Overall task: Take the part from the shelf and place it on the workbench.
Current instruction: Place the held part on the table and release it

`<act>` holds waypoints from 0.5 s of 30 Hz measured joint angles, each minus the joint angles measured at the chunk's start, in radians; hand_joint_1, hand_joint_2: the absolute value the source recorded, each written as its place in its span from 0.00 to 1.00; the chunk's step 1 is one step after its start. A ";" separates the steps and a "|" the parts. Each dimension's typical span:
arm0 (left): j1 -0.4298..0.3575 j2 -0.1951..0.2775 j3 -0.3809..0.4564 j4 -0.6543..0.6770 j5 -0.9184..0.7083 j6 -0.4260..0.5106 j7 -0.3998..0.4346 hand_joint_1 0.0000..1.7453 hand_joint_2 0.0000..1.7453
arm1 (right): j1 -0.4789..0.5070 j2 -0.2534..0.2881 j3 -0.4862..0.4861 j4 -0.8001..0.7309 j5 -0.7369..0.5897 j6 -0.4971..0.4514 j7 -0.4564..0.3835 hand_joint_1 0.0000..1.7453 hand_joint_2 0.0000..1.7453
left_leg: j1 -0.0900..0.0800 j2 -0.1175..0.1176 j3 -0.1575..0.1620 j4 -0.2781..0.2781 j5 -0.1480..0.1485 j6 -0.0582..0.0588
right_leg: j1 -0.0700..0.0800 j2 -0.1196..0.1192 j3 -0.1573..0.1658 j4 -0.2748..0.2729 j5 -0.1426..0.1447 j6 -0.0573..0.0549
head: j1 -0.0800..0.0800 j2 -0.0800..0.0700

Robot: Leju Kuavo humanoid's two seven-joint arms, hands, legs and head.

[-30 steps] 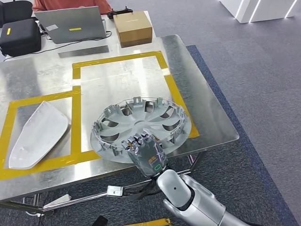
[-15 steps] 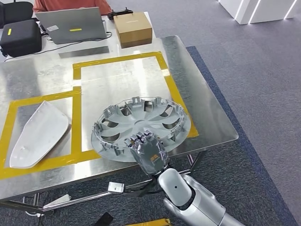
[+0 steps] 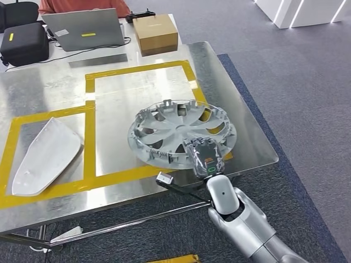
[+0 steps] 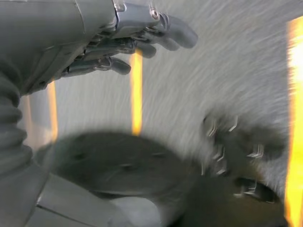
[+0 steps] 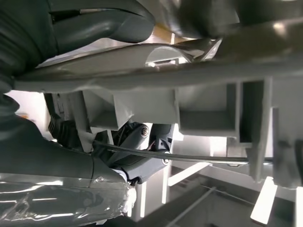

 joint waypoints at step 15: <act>-0.007 -0.004 0.179 -0.004 -0.107 -0.108 0.088 0.00 1.00 | -0.188 0.056 -0.173 0.270 -0.010 0.037 -0.068 1.00 1.00 | -0.002 -0.001 0.001 0.000 0.001 0.003 | 0.000 -0.001 0.002 0.000 0.000 0.002 | -0.001 0.000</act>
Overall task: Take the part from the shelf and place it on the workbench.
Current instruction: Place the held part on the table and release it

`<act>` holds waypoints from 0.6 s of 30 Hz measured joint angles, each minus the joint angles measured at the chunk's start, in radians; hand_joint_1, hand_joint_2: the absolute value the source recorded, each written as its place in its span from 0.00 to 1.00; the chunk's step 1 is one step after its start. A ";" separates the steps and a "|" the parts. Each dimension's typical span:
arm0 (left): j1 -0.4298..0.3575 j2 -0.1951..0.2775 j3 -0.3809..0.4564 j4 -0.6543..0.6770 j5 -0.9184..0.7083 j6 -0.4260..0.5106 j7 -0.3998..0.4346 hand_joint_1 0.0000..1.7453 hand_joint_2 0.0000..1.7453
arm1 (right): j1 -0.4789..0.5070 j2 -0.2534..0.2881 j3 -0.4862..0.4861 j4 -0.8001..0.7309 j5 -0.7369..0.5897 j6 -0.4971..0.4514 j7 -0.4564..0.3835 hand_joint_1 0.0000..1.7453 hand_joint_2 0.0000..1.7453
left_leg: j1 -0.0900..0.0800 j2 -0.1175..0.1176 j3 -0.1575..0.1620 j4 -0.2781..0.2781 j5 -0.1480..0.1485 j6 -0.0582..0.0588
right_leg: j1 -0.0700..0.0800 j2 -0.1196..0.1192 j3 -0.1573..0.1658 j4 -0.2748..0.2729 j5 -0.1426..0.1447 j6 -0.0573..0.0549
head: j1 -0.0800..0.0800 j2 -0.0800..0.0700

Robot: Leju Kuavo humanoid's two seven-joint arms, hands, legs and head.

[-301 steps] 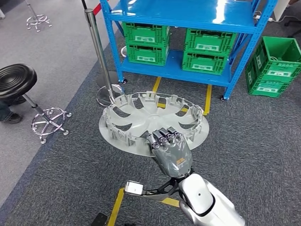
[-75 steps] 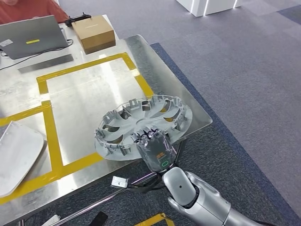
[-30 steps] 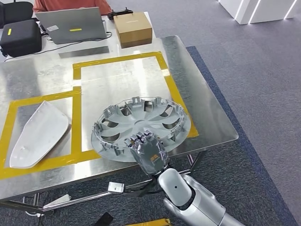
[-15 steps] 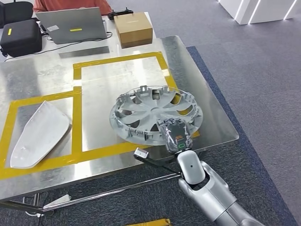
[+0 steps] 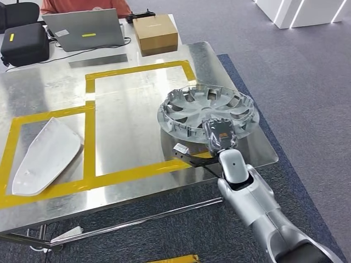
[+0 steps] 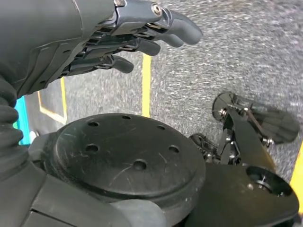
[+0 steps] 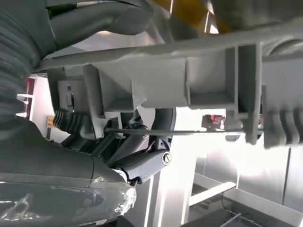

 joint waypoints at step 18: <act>0.004 -0.002 -0.068 -0.001 -0.098 -0.085 0.047 0.00 1.00 | -0.136 0.155 0.002 0.252 -0.008 -0.053 -0.070 1.00 1.00 | 0.000 0.000 0.000 0.000 0.000 0.000 | 0.000 0.000 0.000 0.000 0.000 0.000 | 0.000 0.000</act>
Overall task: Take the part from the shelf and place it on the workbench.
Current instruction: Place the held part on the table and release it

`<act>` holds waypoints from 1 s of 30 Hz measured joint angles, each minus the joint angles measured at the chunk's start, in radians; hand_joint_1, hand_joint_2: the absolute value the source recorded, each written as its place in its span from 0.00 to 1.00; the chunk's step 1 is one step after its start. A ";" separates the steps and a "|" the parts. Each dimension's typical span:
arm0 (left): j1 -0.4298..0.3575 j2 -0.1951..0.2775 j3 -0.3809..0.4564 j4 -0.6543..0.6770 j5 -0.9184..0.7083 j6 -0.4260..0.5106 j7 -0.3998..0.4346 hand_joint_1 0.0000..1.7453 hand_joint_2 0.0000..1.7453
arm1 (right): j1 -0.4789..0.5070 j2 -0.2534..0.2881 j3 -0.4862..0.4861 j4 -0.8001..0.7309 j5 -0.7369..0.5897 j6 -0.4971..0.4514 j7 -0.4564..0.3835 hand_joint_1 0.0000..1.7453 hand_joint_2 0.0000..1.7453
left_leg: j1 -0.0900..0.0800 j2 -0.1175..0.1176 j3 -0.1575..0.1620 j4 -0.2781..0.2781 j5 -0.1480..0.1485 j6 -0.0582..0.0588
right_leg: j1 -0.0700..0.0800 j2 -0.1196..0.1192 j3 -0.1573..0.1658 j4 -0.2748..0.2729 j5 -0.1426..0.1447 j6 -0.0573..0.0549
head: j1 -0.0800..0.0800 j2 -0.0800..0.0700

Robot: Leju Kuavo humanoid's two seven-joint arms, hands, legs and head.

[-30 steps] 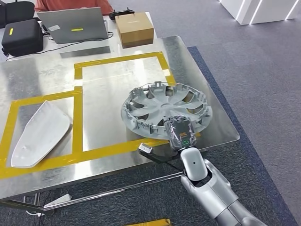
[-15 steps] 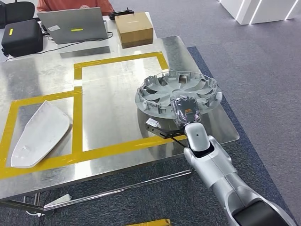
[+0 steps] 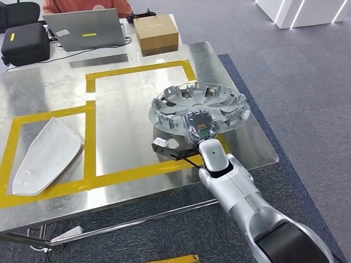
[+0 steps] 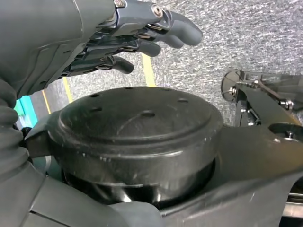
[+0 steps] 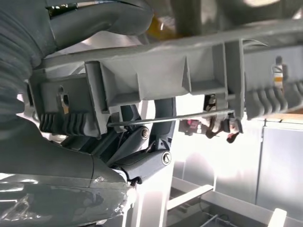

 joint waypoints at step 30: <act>-0.004 0.000 -0.011 0.000 -0.001 0.038 0.028 0.00 1.00 | 0.063 0.133 0.193 -0.055 0.011 -0.048 -0.082 1.00 1.00 | 0.000 0.000 0.000 0.000 0.000 0.000 | -0.001 0.001 0.000 0.000 -0.001 -0.001 | 0.000 0.000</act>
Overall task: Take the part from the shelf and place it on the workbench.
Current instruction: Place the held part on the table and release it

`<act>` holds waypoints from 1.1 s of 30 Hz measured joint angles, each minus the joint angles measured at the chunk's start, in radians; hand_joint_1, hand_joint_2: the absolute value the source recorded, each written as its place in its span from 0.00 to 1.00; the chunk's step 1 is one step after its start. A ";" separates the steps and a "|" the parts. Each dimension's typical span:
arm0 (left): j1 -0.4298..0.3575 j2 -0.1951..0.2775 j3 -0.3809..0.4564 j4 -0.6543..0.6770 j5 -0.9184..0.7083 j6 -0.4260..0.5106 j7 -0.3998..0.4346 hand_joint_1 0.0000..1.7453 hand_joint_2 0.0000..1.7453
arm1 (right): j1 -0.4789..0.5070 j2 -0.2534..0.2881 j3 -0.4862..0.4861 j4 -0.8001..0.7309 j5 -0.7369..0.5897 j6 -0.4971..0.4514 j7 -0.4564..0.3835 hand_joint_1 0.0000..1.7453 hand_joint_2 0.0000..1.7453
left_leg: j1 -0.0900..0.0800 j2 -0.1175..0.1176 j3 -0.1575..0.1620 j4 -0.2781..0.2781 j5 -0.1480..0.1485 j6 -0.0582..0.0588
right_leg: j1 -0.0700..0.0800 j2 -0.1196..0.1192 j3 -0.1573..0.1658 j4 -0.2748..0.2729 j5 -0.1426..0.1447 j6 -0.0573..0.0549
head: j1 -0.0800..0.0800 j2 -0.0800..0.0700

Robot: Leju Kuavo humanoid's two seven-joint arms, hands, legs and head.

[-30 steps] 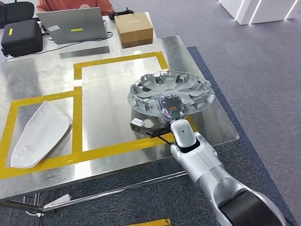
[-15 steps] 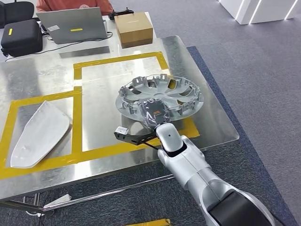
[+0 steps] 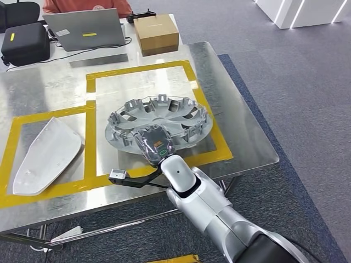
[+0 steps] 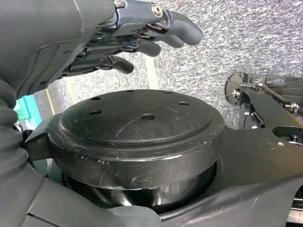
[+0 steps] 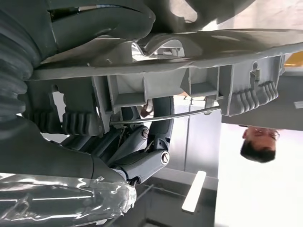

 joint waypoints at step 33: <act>0.003 0.000 0.064 0.000 0.120 0.038 0.002 0.00 0.00 | 0.015 -0.025 0.047 -0.003 -0.003 0.008 0.049 0.00 0.00 | 0.000 0.000 0.000 0.000 0.000 0.000 | 0.000 0.000 -0.001 0.000 0.000 0.000 | 0.000 0.000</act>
